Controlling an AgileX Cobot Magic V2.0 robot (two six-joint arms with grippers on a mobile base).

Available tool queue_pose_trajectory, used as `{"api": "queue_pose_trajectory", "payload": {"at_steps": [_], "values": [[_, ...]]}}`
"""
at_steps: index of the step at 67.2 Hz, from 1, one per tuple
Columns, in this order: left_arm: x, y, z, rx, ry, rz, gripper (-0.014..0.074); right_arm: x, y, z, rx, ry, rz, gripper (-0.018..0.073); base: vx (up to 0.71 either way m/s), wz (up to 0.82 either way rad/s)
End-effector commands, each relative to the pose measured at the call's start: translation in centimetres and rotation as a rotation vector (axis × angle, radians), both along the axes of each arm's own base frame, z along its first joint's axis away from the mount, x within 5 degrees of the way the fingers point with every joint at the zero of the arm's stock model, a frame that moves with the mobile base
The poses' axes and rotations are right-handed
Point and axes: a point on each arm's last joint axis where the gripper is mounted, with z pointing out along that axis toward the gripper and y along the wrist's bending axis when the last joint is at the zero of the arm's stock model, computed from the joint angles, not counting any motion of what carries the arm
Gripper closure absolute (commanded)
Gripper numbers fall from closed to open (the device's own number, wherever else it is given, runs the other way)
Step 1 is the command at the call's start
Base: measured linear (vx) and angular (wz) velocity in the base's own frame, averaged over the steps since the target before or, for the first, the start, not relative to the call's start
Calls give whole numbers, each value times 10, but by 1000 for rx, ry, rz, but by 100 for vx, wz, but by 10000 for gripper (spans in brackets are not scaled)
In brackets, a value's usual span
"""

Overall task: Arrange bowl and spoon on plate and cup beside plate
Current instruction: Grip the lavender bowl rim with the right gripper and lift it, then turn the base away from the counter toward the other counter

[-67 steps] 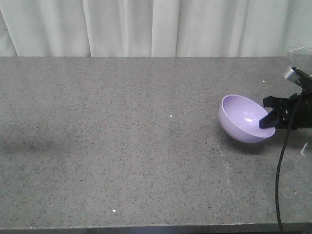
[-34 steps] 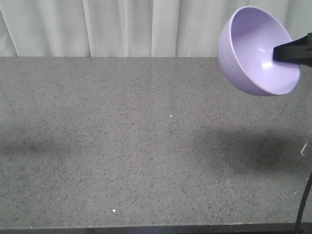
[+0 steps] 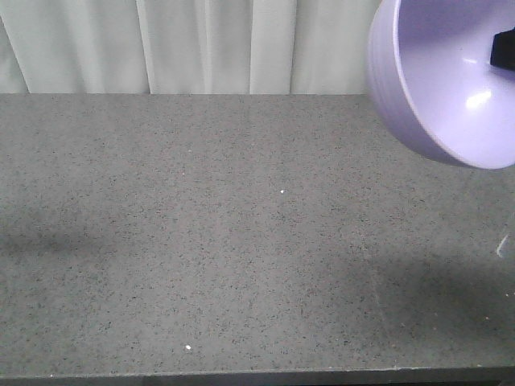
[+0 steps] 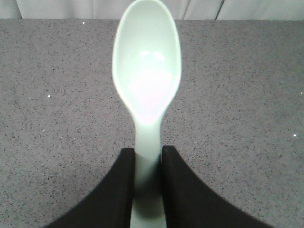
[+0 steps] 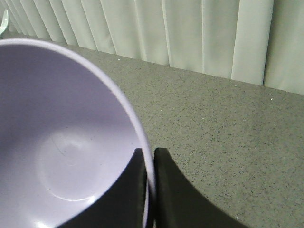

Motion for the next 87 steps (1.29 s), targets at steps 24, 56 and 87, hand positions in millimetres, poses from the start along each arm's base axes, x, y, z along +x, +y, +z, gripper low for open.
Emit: {"api": "queue_pose_trajectory", "payload": {"at_steps": [24,56,87], "values": [[-8,-3,19,-18,-105,3,603,-18,6,22,32,-111,-1,565,0,0],[-8,-3,19,-18,-105,3,603,-17,6,22,32,-112,-2,565,0,0],[-8,-3,19,-17,-105,3,604,-17,6,22,32,-112,-2,565,-1,-3]]}}
